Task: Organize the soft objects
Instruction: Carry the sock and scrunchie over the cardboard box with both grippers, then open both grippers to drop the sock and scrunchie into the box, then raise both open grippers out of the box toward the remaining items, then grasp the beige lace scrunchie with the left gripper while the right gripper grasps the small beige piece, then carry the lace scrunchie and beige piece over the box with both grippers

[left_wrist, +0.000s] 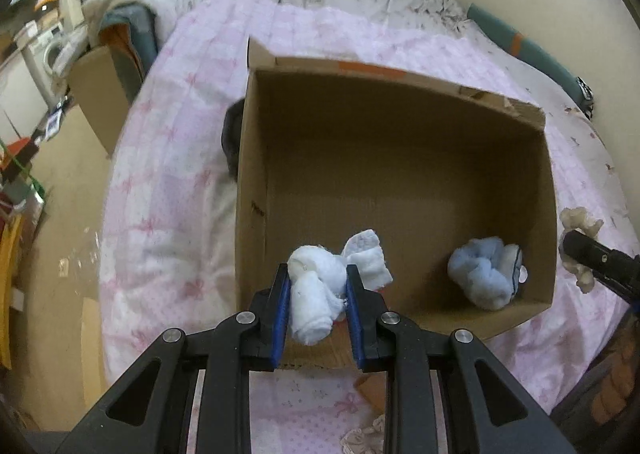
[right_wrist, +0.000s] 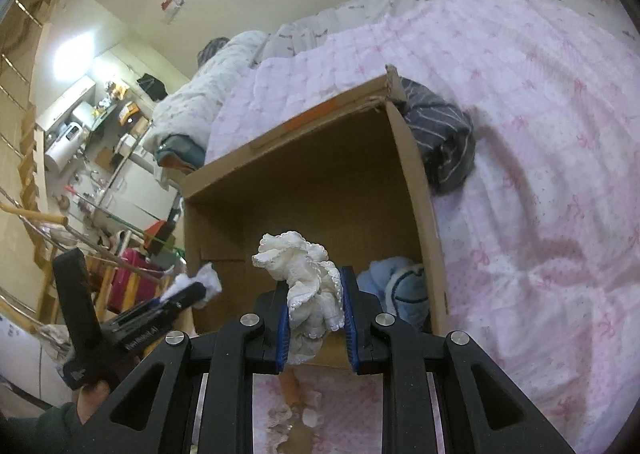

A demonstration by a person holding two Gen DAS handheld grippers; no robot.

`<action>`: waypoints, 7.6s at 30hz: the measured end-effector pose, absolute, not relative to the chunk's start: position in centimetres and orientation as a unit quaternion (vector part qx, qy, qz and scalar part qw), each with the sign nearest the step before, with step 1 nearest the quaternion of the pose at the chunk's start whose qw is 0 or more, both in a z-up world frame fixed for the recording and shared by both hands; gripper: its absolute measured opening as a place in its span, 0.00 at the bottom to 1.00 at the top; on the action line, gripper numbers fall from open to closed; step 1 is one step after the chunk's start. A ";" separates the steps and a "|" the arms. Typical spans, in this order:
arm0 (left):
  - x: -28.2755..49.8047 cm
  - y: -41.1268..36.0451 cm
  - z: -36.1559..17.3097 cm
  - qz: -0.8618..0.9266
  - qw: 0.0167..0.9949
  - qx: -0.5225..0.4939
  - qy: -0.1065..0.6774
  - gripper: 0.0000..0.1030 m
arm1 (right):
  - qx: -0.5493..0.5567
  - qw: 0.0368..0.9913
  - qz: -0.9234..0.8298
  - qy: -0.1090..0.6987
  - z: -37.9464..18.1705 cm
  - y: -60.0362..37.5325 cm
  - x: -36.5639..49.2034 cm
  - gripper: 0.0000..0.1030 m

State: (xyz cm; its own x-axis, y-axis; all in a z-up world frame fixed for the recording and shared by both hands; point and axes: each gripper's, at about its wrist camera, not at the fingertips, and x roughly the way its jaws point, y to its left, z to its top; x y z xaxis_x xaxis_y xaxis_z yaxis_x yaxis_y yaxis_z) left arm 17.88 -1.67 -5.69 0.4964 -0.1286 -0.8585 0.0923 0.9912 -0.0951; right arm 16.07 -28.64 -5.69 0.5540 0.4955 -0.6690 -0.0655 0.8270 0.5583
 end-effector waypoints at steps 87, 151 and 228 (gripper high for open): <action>12.5 0.6 -5.1 -0.014 0.859 -0.035 0.510 0.63 | 0.183 0.849 0.145 0.474 -6.2 -25.4 13.1 0.74; 10.2 0.9 -9.3 0.019 0.813 -0.036 0.581 0.63 | 0.121 0.669 0.230 0.697 -18.0 -15.2 10.6 0.35; 7.9 1.7 -5.5 0.030 0.868 -0.040 0.495 0.12 | 0.182 0.816 0.256 0.485 -6.1 -21.2 9.1 0.10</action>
State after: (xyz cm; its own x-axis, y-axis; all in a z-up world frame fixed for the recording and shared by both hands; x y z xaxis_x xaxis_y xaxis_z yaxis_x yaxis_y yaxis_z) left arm 7.90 1.69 -5.50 0.5091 0.0123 -0.8606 -0.0924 0.9949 -0.0404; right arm 9.06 -21.17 -6.13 0.3981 0.5939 -0.6991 -0.2401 0.8030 0.5455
